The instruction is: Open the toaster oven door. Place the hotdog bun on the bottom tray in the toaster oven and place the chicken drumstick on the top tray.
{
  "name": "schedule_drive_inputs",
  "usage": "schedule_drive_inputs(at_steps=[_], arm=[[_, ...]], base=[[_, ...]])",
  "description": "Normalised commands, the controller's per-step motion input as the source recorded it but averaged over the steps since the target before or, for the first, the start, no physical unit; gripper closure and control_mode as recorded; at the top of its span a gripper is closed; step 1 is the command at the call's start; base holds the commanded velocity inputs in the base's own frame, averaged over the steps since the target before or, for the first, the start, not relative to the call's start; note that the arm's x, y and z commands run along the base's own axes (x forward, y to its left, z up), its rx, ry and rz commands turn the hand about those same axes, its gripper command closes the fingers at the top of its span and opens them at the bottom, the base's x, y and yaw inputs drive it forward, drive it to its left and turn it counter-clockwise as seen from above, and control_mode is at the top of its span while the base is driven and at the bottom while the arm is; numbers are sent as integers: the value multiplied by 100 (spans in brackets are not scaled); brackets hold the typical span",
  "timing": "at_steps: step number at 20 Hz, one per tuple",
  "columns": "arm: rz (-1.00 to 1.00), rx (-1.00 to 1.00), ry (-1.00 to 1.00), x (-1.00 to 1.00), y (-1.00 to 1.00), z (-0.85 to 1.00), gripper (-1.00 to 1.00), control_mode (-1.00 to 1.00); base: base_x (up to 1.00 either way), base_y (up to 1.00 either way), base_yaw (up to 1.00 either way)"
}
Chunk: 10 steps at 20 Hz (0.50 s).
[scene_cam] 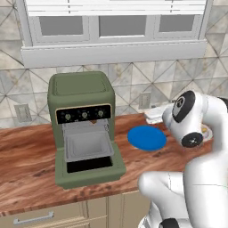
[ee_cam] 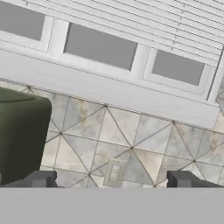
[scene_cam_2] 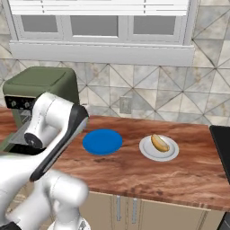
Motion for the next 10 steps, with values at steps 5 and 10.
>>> schedule_drive_inputs(at_steps=[5,10], arm=[[-24,-11,75,71,-38,69,-100,-100],[-30,-2,77,35,-91,28,-100,-100]], base=[[0,0,0],[0,0,0]])
